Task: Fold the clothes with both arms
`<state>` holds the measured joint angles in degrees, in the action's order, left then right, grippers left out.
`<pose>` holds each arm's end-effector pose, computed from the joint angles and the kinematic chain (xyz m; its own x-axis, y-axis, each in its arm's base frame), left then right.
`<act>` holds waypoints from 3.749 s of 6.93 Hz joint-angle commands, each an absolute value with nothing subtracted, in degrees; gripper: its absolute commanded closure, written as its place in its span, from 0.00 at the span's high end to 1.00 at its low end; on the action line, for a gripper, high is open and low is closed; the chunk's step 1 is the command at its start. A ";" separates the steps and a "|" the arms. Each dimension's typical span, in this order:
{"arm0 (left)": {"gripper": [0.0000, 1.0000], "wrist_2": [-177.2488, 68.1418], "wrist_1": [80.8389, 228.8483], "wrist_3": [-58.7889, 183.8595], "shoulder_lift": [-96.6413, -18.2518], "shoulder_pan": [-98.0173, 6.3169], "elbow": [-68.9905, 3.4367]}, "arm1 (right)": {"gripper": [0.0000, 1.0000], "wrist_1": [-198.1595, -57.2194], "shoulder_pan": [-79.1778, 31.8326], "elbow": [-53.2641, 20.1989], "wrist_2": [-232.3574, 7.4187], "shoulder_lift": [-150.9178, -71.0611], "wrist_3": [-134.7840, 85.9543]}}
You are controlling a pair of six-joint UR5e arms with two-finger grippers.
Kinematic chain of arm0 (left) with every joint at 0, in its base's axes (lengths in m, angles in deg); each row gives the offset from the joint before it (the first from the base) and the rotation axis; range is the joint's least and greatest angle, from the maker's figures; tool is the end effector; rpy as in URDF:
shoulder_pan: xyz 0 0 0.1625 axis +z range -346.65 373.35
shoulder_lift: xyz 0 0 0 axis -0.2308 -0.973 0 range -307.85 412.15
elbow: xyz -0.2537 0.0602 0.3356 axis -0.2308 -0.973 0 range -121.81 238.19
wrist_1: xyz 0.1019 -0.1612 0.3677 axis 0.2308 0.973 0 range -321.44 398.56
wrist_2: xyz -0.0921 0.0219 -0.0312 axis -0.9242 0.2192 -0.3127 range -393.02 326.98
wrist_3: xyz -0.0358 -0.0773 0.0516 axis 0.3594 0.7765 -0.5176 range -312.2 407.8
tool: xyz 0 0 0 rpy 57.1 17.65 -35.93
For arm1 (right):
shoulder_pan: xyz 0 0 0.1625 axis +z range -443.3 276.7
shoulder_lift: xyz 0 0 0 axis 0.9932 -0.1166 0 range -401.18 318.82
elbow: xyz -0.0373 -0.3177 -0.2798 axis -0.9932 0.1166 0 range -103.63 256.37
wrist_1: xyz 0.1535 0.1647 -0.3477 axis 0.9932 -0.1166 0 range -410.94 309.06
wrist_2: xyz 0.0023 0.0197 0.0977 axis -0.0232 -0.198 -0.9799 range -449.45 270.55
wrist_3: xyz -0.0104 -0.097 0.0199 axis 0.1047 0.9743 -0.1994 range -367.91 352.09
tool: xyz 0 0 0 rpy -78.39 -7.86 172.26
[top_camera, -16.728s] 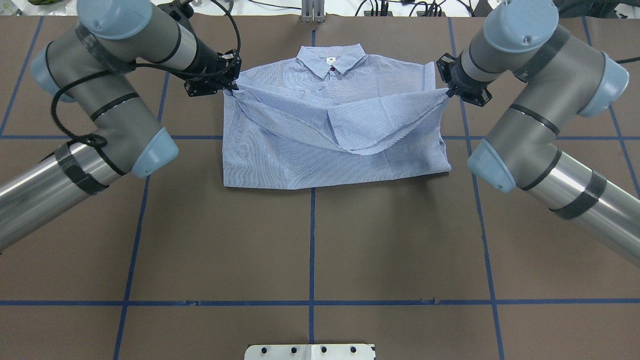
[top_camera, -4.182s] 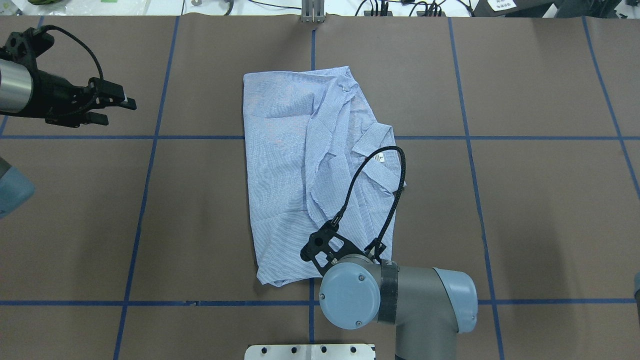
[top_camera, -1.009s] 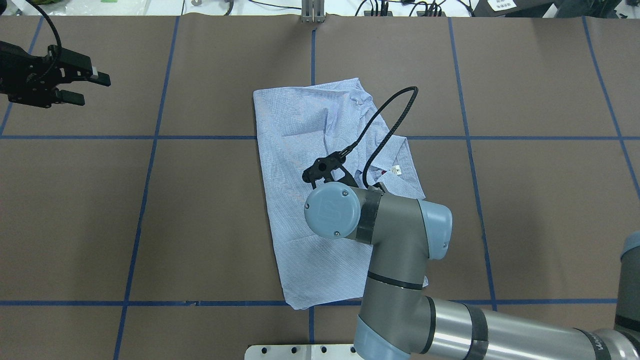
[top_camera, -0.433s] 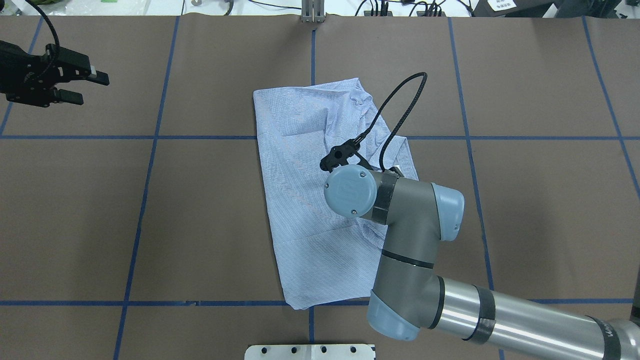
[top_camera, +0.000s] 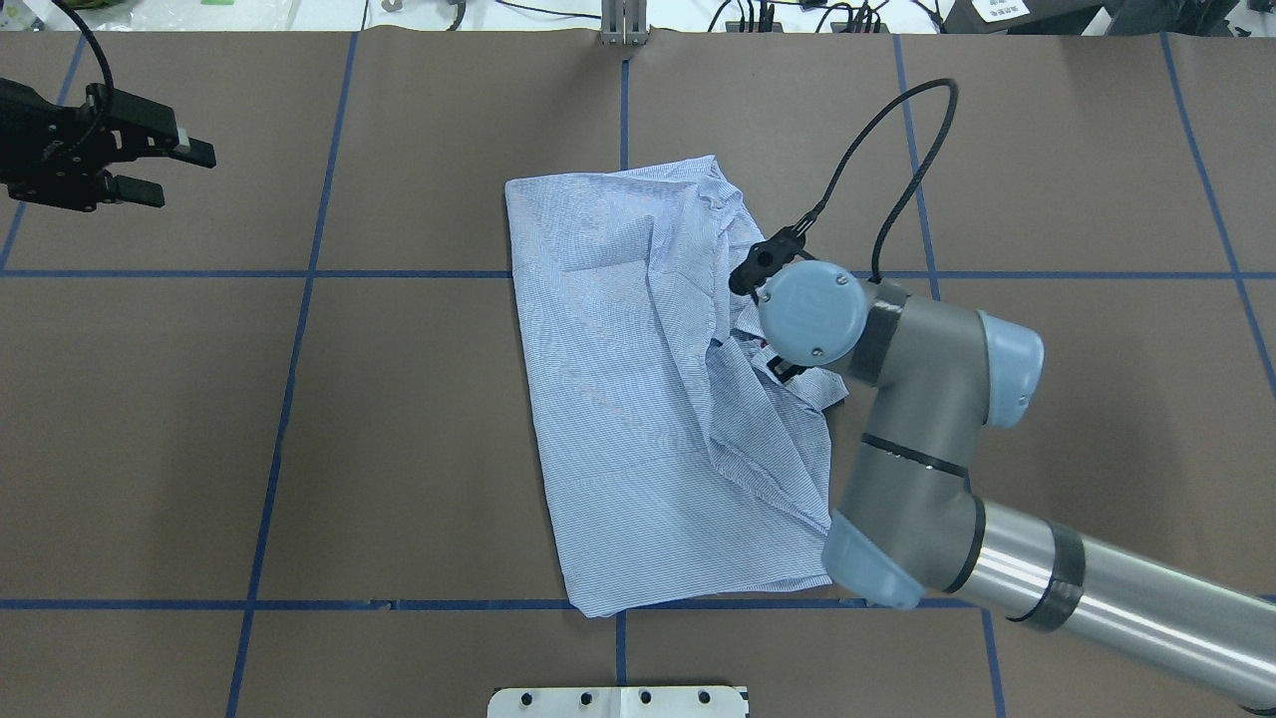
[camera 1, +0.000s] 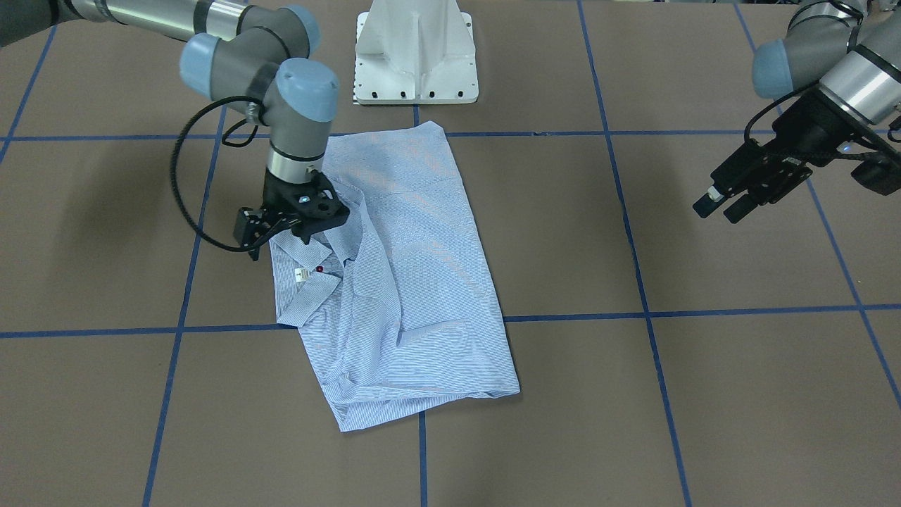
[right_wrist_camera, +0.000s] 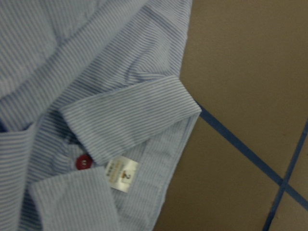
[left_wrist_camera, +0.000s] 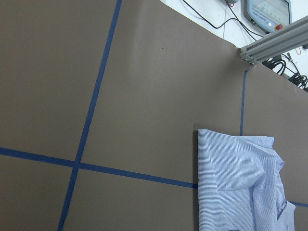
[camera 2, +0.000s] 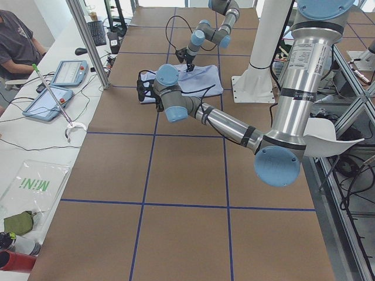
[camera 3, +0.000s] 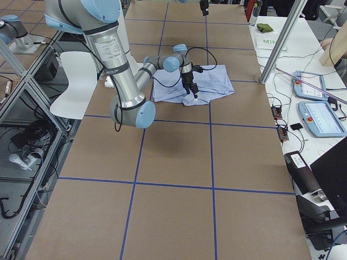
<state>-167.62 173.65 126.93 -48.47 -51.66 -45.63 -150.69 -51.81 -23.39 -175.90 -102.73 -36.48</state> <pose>0.1694 -0.5132 0.3493 0.2143 -0.1420 -0.9664 0.3329 0.9408 -0.0644 -0.4777 -0.4561 0.3333 0.8384 -0.5144 0.1802 0.3970 0.8029 0.4447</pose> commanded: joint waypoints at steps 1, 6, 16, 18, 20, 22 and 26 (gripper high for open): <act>0.85 -167.76 170.87 126.99 -48.92 -52.13 -47.27 | 1.00 -145.63 -45.97 -23.82 -180.55 -107.19 -28.68; 0.85 -167.85 170.31 120.40 -45.59 -53.01 -48.24 | 1.00 -147.62 -53.49 -17.69 -181.38 -90.08 -51.73; 0.85 -167.58 170.22 121.10 -45.85 -52.75 -48.16 | 0.00 -144.28 -57.38 -22.32 -188.83 -95.49 -58.54; 0.85 -167.58 170.22 121.19 -45.76 -52.84 -48.33 | 0.00 -144.54 -51.95 -22.24 -191.30 -96.11 -51.03; 0.85 -167.58 170.31 121.37 -45.76 -52.84 -48.51 | 0.00 -144.37 -47.46 -21.80 -191.23 -99.08 -43.38; 0.85 -167.58 170.22 122.33 -45.94 -52.84 -49.21 | 0.00 -143.76 -47.09 -21.97 -191.14 -102.34 -42.45; 0.85 -167.58 170.22 122.42 -45.94 -52.84 -49.12 | 0.99 -142.61 -47.27 -22.15 -190.79 -104.03 -45.44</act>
<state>-167.58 170.22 122.42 -45.94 -52.84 -49.19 -142.66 -47.23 -22.14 -190.80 -104.31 -44.90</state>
